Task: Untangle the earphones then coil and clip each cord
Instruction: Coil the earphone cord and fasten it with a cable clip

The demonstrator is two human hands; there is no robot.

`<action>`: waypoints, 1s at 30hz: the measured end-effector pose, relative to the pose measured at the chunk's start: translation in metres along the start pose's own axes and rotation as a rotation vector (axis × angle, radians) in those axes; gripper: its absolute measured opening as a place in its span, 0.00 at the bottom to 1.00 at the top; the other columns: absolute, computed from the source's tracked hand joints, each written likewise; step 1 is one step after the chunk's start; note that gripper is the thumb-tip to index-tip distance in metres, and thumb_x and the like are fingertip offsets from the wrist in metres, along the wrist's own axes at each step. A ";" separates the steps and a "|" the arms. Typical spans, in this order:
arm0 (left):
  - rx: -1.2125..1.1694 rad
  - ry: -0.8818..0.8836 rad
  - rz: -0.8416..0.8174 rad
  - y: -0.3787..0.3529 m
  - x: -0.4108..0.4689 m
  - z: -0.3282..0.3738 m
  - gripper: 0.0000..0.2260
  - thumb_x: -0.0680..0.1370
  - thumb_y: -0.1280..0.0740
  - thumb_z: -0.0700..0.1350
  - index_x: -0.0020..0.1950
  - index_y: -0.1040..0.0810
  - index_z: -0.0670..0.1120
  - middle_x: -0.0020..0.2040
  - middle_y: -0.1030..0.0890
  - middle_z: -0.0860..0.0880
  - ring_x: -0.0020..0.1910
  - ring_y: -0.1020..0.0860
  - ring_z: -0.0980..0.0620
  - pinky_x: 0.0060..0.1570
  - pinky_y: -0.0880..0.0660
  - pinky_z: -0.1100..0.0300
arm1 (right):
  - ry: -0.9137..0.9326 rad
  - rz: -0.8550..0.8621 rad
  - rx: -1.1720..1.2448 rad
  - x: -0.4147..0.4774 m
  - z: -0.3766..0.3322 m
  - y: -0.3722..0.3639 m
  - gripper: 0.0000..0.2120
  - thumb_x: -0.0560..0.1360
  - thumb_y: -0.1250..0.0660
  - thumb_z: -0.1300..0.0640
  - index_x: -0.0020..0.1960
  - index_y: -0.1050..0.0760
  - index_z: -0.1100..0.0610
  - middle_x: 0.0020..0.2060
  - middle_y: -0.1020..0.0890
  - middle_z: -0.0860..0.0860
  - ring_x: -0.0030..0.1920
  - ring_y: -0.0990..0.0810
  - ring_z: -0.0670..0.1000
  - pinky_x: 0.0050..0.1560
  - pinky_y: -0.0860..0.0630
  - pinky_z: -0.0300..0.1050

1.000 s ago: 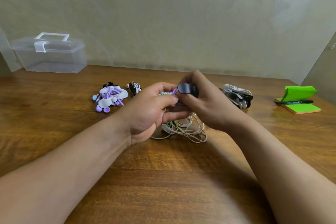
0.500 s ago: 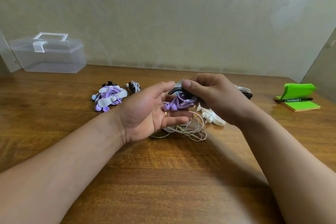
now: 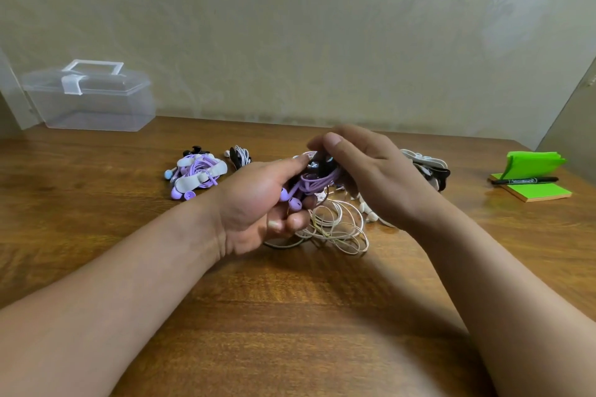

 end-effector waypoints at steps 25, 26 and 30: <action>-0.236 -0.030 0.004 0.018 0.012 0.004 0.18 0.86 0.44 0.56 0.53 0.23 0.44 0.35 0.28 0.49 0.36 0.25 0.51 0.43 0.23 0.55 | -0.420 -0.152 0.528 0.005 0.014 -0.031 0.04 0.80 0.30 0.57 0.50 0.19 0.58 0.40 0.17 0.53 0.40 0.20 0.48 0.39 0.25 0.41; -0.235 -0.039 0.019 0.019 0.013 0.003 0.18 0.86 0.45 0.56 0.52 0.22 0.44 0.36 0.27 0.48 0.37 0.25 0.51 0.47 0.24 0.54 | -0.427 -0.129 0.554 0.005 0.014 -0.032 0.04 0.81 0.32 0.59 0.49 0.19 0.58 0.40 0.18 0.53 0.39 0.20 0.48 0.38 0.26 0.41; -0.301 -0.082 0.045 0.018 0.017 0.002 0.21 0.87 0.44 0.54 0.50 0.18 0.42 0.44 0.21 0.42 0.46 0.20 0.46 0.57 0.24 0.49 | -0.461 -0.105 0.679 0.005 0.014 -0.034 0.09 0.81 0.35 0.62 0.49 0.17 0.61 0.38 0.17 0.53 0.36 0.21 0.47 0.37 0.27 0.40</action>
Point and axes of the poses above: each hand's wrist, its own x-axis towards the middle knuckle, its own y-axis out of the back of the hand, z = x × y, the point moved 3 cm from there along x, towards the middle knuckle
